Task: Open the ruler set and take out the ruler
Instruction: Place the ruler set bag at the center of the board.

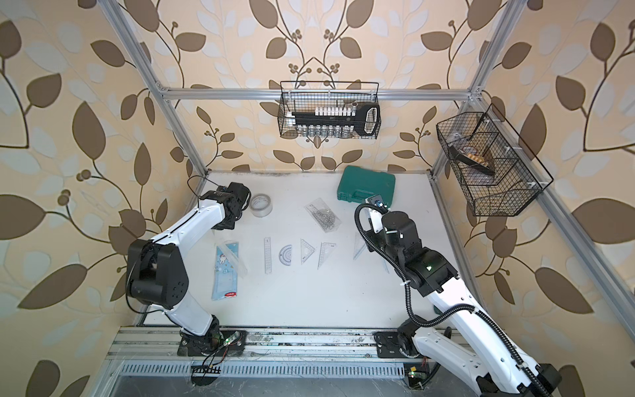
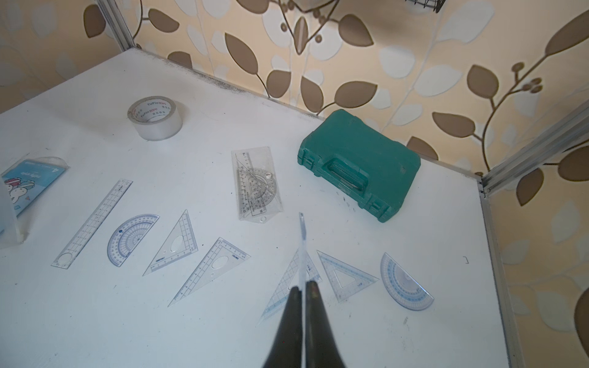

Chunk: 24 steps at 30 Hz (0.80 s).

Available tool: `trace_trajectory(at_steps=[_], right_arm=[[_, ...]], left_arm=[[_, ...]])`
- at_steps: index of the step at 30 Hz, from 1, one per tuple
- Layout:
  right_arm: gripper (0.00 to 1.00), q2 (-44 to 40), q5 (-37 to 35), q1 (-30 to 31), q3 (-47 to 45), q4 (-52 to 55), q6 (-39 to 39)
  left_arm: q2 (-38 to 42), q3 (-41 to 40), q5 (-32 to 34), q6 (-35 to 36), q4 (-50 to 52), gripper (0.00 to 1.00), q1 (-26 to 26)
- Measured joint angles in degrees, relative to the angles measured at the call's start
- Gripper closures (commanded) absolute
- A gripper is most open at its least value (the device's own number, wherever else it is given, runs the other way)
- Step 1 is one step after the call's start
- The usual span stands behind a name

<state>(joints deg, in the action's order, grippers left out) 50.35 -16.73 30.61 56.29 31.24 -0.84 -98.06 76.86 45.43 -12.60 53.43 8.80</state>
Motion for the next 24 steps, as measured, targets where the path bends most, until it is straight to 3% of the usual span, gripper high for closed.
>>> trace_trajectory(at_steps=[5,10,13,18,24], right_arm=[[1.0,1.0,0.0,0.0,-1.5,-0.3,-1.1],[1.0,2.5,0.0,-0.2,-3.5,-0.6,-2.0],[1.0,3.3,0.0,-0.4,-3.8,-0.8,-2.3],[1.0,3.9,0.0,-1.2,-3.8,-1.7,-2.8],[1.0,6.1,0.0,-4.2,-4.3,-2.4,-4.6]], left_arm=[[-8.0,4.0,-0.1,0.1,-0.2,0.94,-0.6],[-12.2,6.4,-0.3,1.7,-2.1,0.53,-0.7],[-12.4,7.4,-0.3,2.9,-3.7,0.38,-1.0],[-12.3,9.0,0.1,5.4,-6.5,0.01,-1.9],[-7.8,8.3,-2.5,5.9,-9.2,0.01,-2.5]])
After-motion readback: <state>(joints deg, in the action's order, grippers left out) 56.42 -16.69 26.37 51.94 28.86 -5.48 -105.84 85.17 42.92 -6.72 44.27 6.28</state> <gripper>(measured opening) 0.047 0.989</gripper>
